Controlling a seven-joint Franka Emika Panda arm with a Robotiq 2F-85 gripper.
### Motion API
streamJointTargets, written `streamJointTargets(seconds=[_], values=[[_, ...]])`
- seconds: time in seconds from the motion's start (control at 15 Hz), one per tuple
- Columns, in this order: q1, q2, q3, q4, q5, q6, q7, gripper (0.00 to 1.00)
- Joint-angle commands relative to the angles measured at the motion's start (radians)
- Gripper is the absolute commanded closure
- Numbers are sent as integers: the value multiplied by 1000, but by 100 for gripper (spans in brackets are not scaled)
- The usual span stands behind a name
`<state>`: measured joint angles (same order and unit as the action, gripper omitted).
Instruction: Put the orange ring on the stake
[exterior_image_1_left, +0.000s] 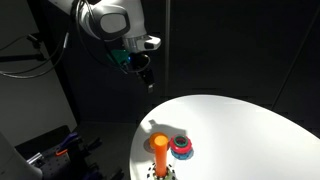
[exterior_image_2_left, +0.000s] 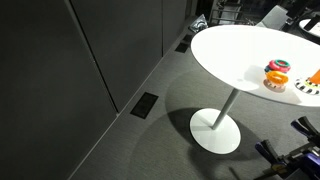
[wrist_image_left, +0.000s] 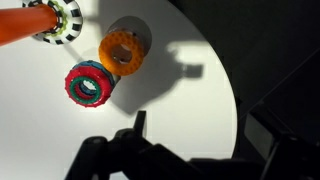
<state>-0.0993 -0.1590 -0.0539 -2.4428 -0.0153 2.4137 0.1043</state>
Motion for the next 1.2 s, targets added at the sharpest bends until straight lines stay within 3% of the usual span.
streamJointTargets(seconds=[0.0,0.73,1.13], values=[[9,29,-17,-12,47,69,-39,0],[-17,185,-52,-22,27,183,-30,0],[-40,273,-95,-20,6,184,-20,0]])
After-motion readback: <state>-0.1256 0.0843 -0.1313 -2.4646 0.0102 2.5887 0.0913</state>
